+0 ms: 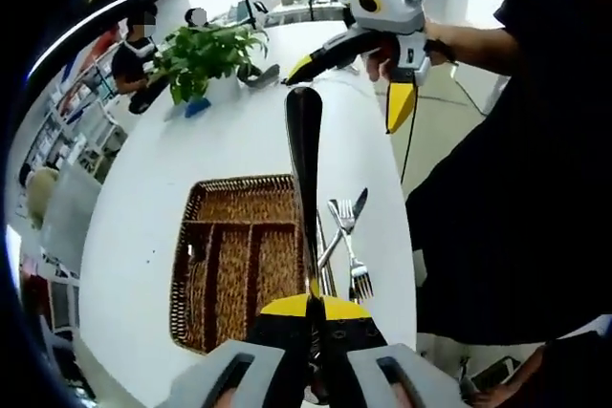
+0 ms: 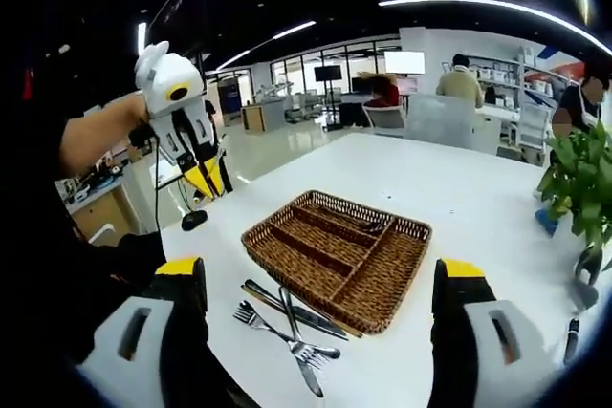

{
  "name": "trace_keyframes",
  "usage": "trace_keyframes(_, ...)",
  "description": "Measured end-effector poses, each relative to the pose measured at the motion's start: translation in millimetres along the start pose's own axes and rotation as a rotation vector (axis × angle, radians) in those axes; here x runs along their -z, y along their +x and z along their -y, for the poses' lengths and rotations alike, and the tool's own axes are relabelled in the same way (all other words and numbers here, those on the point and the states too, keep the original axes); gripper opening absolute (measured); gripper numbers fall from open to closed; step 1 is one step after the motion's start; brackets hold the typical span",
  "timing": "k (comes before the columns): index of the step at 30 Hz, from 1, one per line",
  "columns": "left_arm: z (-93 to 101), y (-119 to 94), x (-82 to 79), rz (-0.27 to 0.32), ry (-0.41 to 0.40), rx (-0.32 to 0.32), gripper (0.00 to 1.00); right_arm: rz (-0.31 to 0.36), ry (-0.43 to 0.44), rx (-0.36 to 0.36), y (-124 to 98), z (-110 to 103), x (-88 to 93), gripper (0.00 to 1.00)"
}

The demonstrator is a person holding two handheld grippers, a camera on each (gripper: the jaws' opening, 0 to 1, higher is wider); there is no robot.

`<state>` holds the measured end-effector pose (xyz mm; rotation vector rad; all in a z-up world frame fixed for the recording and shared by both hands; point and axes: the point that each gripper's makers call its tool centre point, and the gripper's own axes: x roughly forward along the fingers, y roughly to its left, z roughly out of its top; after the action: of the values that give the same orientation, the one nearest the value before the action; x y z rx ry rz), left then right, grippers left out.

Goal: Arrange the knives, forks, and spoons in their matching storage slots by inserting each utensil handle-first until every utensil is classified and aligned in the correct compartment

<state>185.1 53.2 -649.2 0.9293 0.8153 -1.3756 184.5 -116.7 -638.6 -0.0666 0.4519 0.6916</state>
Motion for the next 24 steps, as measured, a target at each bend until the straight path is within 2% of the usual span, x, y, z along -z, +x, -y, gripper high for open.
trace_keyframes(5,0.9,2.8,4.3,-0.085,0.039,0.036,0.00,0.003,-0.002,0.018,-4.7,3.8,2.1,0.99)
trace_keyframes(9,-1.0,6.3,0.3,-0.100,0.040,0.047,0.00,0.010,0.009,0.025,-6.8,5.7,2.0,0.99)
trace_keyframes(16,-0.8,15.4,5.3,-0.145,0.059,0.062,0.00,0.019,0.020,0.040,-10.3,9.8,1.4,0.99)
trace_keyframes(24,-18.3,16.9,11.0,-0.184,0.067,0.062,0.00,0.025,0.027,0.053,-13.5,13.9,1.5,0.98)
